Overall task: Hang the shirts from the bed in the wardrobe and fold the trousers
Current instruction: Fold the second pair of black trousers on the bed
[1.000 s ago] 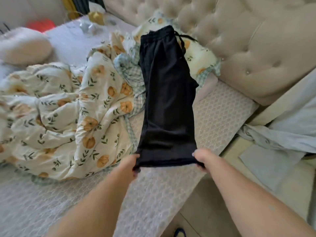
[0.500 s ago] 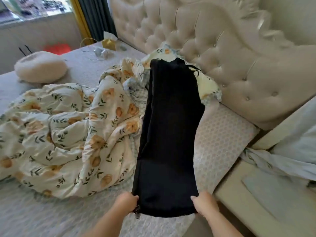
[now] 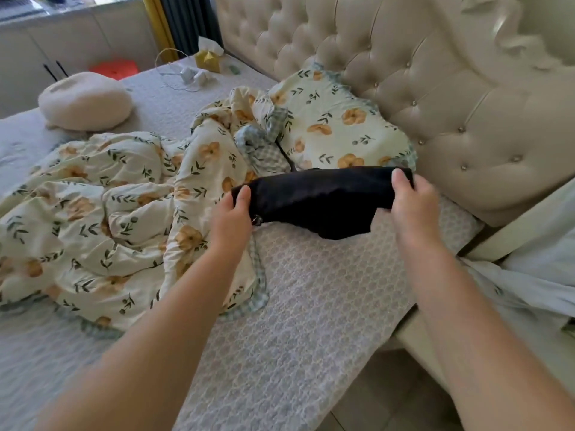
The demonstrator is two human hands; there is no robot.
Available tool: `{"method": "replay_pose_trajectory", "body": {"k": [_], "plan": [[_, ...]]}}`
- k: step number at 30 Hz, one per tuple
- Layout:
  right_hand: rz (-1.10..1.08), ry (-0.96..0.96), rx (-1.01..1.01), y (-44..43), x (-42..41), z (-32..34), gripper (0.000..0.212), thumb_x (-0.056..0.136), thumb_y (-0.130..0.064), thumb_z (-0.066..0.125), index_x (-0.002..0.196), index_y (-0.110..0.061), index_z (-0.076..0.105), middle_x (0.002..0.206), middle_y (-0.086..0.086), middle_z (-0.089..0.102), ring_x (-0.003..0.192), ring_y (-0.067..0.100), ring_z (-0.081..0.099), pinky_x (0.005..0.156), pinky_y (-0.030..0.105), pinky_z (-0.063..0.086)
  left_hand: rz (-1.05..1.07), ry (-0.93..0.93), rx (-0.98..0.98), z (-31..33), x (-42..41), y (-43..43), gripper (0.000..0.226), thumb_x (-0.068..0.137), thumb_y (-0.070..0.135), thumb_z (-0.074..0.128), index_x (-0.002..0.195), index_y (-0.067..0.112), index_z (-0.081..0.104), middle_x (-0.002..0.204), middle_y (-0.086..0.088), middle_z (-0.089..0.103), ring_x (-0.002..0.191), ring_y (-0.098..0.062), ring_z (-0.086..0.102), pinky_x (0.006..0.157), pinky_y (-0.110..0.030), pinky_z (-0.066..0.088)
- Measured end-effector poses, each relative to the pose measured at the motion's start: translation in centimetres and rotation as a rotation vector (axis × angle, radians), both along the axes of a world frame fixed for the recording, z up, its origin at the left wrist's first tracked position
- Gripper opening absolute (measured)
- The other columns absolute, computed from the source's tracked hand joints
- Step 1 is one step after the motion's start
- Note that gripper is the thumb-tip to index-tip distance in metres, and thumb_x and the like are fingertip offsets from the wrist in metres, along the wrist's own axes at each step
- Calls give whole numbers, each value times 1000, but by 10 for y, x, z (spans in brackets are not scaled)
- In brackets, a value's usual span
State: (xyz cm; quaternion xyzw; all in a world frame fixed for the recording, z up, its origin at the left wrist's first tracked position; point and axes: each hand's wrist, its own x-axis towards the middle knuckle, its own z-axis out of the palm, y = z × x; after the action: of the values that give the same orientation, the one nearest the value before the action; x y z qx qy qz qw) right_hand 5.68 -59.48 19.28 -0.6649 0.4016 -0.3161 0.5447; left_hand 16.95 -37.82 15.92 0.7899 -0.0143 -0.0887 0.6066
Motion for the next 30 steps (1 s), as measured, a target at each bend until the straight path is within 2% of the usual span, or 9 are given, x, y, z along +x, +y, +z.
{"method": "replay_pose_trajectory", "body": {"k": [2,4,7,14,19,22,26,28,30], "plan": [[43,101,-127,33,-36,-52,21,91,-40,47,81,-29,61,73,-14,62,74,3,60,58,8,43,17,17,84,-42,-24,22,24,94,42,46,80,32,63,79,14,68,79,-1,62,69,-17,49],[215,530,51,69,-82,-138,23,97,-30,46,97,-14,62,84,-5,62,86,20,61,67,21,47,24,329,267,-120,-59,52,25,96,36,49,90,19,65,88,-1,70,83,-20,64,78,-34,53],[413,1040,321,110,-155,-253,25,97,-28,48,101,-8,63,89,3,62,79,20,57,63,24,45,-40,698,560,-224,-123,100,29,97,33,51,97,7,65,68,-6,65,65,-22,61,58,-27,46],[356,1164,535,158,-240,-355,23,95,-28,52,80,-11,57,74,0,57,65,13,51,53,24,35,-57,842,578,-324,-202,162,23,95,27,57,93,7,68,58,-1,62,49,-12,55,39,-19,36],[233,1055,482,172,-248,-374,19,88,-23,63,93,-8,53,76,-2,56,70,18,53,56,29,36,-136,711,663,-344,-200,172,15,94,26,57,107,19,58,76,11,61,64,-3,58,46,-17,37],[106,931,327,183,-249,-371,21,90,-18,59,102,-20,42,76,-12,53,73,20,57,58,29,37,-137,546,645,-348,-207,177,38,91,22,61,123,29,40,100,11,55,76,-3,59,57,-25,47],[373,879,147,194,-264,-372,44,93,-3,38,120,-34,52,79,-9,52,69,14,48,61,27,36,-491,179,872,-350,-230,188,43,90,45,57,131,36,47,144,5,27,123,-18,45,94,-33,43],[553,956,47,193,-273,-377,52,89,5,37,126,-24,57,102,-2,57,86,18,52,71,26,40,-695,-149,1081,-353,-235,192,63,81,61,59,134,29,50,151,-5,31,138,-24,26,112,-44,18],[688,1068,3,193,-280,-383,65,83,10,38,137,-25,46,120,-3,50,103,19,51,79,25,42,-902,-417,1165,-357,-235,194,73,71,62,67,131,22,56,144,-6,45,141,-23,26,114,-52,17]]}}
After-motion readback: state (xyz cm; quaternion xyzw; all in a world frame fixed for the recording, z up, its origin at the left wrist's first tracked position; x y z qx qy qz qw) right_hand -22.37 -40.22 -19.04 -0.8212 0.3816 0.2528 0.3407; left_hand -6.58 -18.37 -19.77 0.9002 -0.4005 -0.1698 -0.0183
